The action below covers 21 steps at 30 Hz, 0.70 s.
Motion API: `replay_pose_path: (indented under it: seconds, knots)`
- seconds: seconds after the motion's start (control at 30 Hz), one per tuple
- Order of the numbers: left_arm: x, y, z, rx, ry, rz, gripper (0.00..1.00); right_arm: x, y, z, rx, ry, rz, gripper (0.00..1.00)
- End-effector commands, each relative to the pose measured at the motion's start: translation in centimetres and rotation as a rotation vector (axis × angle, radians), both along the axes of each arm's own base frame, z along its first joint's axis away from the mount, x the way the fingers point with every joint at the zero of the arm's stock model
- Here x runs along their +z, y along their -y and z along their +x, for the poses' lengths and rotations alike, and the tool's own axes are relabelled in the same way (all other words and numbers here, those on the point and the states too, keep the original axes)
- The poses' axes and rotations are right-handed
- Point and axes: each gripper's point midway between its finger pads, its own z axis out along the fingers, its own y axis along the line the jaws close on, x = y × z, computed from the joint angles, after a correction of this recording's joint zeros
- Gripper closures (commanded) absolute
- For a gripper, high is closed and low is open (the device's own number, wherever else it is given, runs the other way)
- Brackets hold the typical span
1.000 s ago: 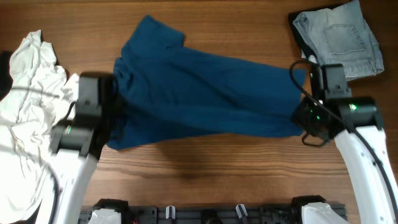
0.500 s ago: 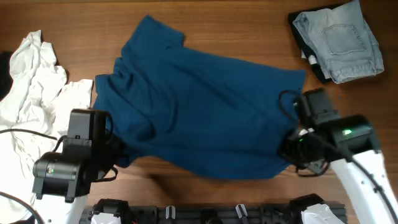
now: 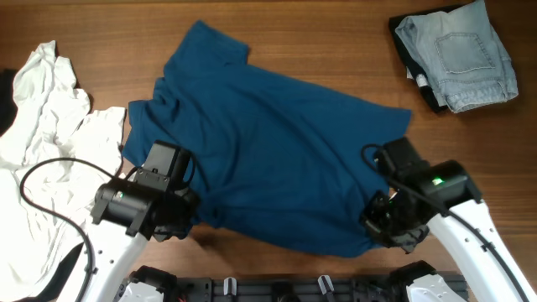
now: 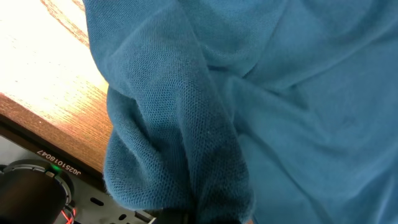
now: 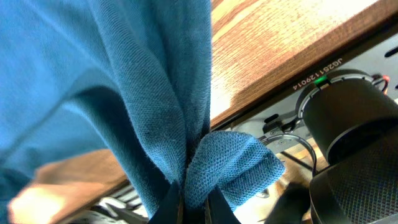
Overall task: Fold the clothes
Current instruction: 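Lower the held edge and pull it back toward the robot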
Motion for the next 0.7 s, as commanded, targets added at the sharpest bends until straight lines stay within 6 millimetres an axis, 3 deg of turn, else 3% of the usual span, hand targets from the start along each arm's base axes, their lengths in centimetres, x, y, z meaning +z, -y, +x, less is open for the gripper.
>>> replay_pose_path:
  seconds: [0.0, 0.23, 0.37, 0.47, 0.67]
  knots:
    - [-0.7, -0.3, 0.3, 0.019, -0.022, 0.032, 0.96, 0.1, 0.8, 0.4, -0.073, -0.019, 0.058, 0.96]
    - [-0.6, -1.2, 0.9, 0.029, 0.008, 0.088, 0.96, -1.9, 4.2, 1.6, -0.227, -0.09, 0.118, 0.96]
    - [-0.5, -1.8, 1.7, 0.051, 0.039, 0.108, 0.96, -3.2, 8.5, 1.8, -0.3, -0.122, 0.053, 0.96]
    - [0.0, -3.1, 3.5, 0.106, 0.116, 0.147, 0.96, -4.0, 11.5, 2.8, -0.319, -0.066, 0.009, 0.96]
    - [0.9, -3.8, 6.6, 0.122, 0.233, 0.134, 0.96, -2.4, 12.2, 5.4, -0.264, 0.029, -0.029, 0.96]
